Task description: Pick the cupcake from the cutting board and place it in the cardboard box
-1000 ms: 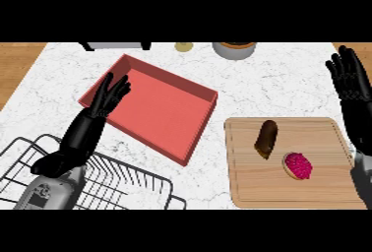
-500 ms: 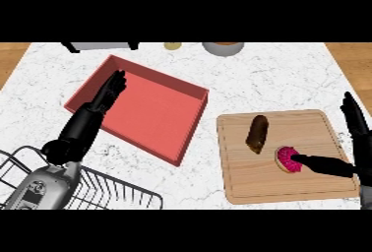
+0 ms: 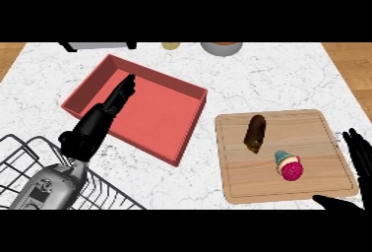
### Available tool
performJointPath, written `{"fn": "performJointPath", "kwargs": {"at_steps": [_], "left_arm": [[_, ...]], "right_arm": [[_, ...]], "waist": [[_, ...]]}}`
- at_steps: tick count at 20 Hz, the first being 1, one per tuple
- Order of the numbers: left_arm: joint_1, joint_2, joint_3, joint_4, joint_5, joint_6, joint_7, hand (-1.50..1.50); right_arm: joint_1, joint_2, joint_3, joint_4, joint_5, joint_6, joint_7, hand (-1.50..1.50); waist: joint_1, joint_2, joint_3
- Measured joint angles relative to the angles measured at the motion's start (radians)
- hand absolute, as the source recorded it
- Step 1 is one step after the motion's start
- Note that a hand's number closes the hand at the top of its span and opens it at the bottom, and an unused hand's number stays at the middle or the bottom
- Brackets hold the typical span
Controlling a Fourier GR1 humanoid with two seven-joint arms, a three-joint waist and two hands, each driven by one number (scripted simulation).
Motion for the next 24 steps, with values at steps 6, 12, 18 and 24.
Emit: {"fn": "performJointPath", "kwargs": {"at_steps": [6, 12, 18, 24], "left_arm": [[0.026, 0.079, -0.088, -0.055, 0.053, 0.037, 0.014, 0.0], [0.03, 0.122, -0.089, -0.043, 0.066, 0.056, -0.018, 0.0], [0.014, 0.123, -0.09, -0.011, 0.079, 0.046, -0.044, 0.0], [-0.005, 0.122, -0.089, 0.035, 0.081, 0.047, -0.047, 0.0]], "right_arm": [[0.124, -0.071, 0.054, -0.28, 0.133, 0.152, 0.267, -1.5], [0.173, -0.087, 0.122, -0.544, 0.135, 0.369, 0.538, -1.5], [0.077, -0.029, 0.162, -0.604, 0.121, 0.507, 0.74, -1.5], [-0.049, 0.056, 0.202, -0.555, 0.127, 0.577, 0.834, -1.5]], "waist": [[0.011, 0.002, 0.003], [0.033, 0.012, 0.003], [0.049, 0.016, 0.005], [0.057, 0.019, 0.004]]}}
